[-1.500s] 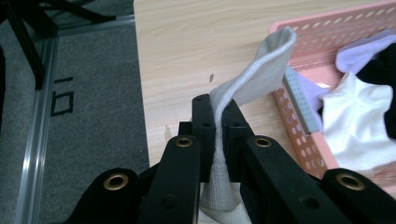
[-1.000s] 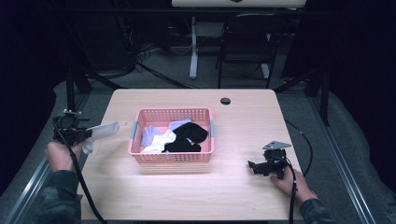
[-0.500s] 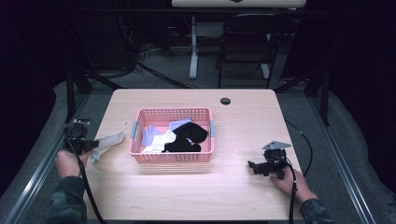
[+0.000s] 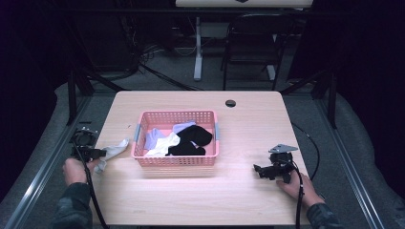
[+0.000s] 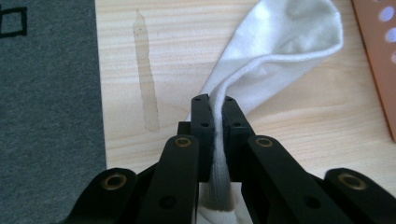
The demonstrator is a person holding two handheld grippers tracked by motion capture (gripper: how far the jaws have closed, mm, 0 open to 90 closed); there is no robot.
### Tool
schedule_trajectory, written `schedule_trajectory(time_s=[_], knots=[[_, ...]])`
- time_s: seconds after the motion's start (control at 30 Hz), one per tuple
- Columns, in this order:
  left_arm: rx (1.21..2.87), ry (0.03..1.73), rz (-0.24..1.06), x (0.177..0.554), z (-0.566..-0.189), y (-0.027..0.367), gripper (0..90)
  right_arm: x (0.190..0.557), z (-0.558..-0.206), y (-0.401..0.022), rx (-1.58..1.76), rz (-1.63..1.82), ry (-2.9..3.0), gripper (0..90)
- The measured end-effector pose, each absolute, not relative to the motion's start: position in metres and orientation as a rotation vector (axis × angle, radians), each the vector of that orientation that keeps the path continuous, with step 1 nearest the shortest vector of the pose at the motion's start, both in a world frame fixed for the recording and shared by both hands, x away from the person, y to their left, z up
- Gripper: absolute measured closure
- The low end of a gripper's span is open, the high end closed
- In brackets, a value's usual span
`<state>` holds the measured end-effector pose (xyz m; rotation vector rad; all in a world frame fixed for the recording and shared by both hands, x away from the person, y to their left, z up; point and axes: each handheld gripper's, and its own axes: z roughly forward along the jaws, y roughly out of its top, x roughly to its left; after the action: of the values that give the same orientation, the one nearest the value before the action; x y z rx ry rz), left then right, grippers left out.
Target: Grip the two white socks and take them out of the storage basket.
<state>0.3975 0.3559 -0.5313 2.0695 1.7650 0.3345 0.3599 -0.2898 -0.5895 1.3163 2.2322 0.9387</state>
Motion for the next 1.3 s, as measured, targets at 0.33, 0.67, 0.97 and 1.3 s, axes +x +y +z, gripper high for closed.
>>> schedule_trajectory(time_s=[0.33,0.67,0.97,1.3], knots=[[2.042,1.782,0.300,0.395,-0.533,0.358,70.6,0.360,-0.590,-0.290,1.316,0.939,2.232,0.0],[2.015,1.751,0.321,0.389,-0.517,0.359,34.0,0.360,-0.590,-0.290,1.316,0.939,2.232,0.0],[2.014,1.681,0.361,0.385,-0.490,0.351,22.3,0.360,-0.590,-0.290,1.317,0.938,2.231,0.0],[1.988,1.608,0.431,0.383,-0.455,0.339,16.8,0.360,-0.590,-0.290,1.317,0.939,2.231,0.0]])
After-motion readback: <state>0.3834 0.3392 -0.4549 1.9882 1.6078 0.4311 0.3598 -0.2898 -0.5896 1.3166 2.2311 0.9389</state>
